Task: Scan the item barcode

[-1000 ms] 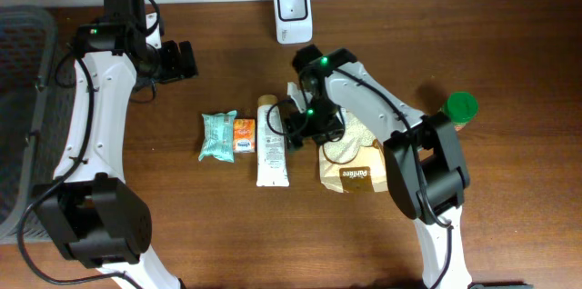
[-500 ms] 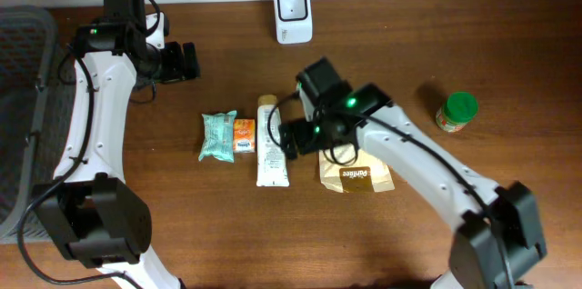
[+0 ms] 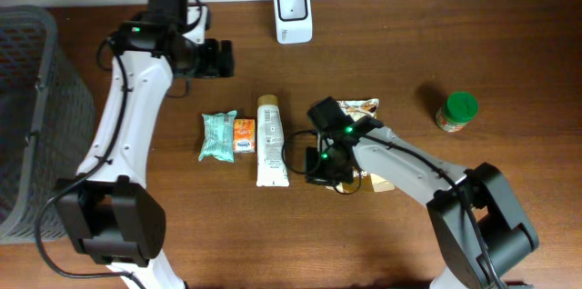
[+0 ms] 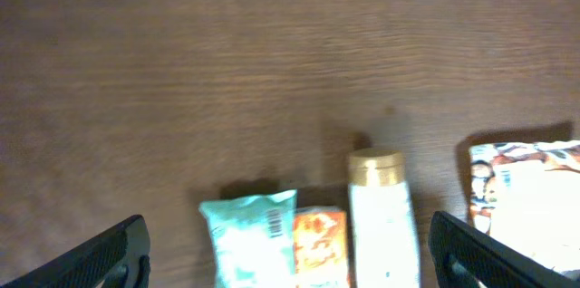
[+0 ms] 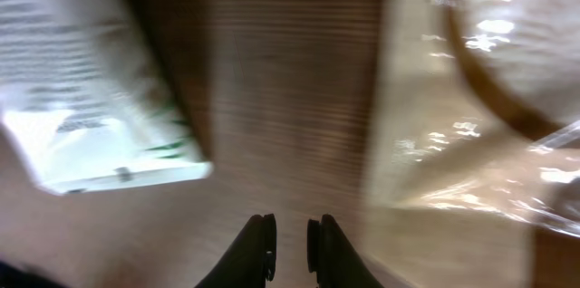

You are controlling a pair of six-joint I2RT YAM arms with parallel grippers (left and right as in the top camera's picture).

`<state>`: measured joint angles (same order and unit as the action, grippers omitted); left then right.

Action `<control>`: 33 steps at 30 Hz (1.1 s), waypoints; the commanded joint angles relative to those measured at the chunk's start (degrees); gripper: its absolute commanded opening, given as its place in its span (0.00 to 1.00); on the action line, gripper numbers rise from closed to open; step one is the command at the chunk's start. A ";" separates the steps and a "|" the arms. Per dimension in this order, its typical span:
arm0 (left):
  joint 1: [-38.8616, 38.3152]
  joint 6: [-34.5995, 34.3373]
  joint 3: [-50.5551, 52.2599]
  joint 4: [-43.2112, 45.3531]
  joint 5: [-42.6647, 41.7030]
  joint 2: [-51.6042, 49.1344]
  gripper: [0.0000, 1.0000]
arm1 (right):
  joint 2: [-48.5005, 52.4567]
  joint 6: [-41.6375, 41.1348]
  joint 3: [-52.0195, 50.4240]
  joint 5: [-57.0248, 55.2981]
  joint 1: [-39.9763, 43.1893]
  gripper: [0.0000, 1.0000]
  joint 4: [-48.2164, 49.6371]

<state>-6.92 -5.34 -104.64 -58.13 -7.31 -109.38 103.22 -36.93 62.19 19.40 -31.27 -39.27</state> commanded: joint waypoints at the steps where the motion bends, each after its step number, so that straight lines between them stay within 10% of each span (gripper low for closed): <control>1: -4.11 1.16 -0.42 1.73 -0.61 0.02 0.96 | 0.66 -1.33 -0.59 -4.63 3.85 0.15 -2.16; 10: -13.66 1.31 -0.42 4.17 -0.87 -9.66 0.89 | 0.66 4.22 -0.20 -12.96 15.41 0.15 -3.32; 14: -18.16 8.59 -0.42 7.45 -3.74 -12.92 0.68 | -1.62 12.68 3.98 -2.16 20.17 0.15 -5.46; 33: -31.06 37.13 -0.42 19.67 -17.20 -22.88 0.69 | -18.23 17.22 13.90 1.36 34.69 0.24 -16.90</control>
<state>-35.68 24.49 -104.66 -38.35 -22.35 -131.17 84.97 -20.62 75.75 20.53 3.25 -55.86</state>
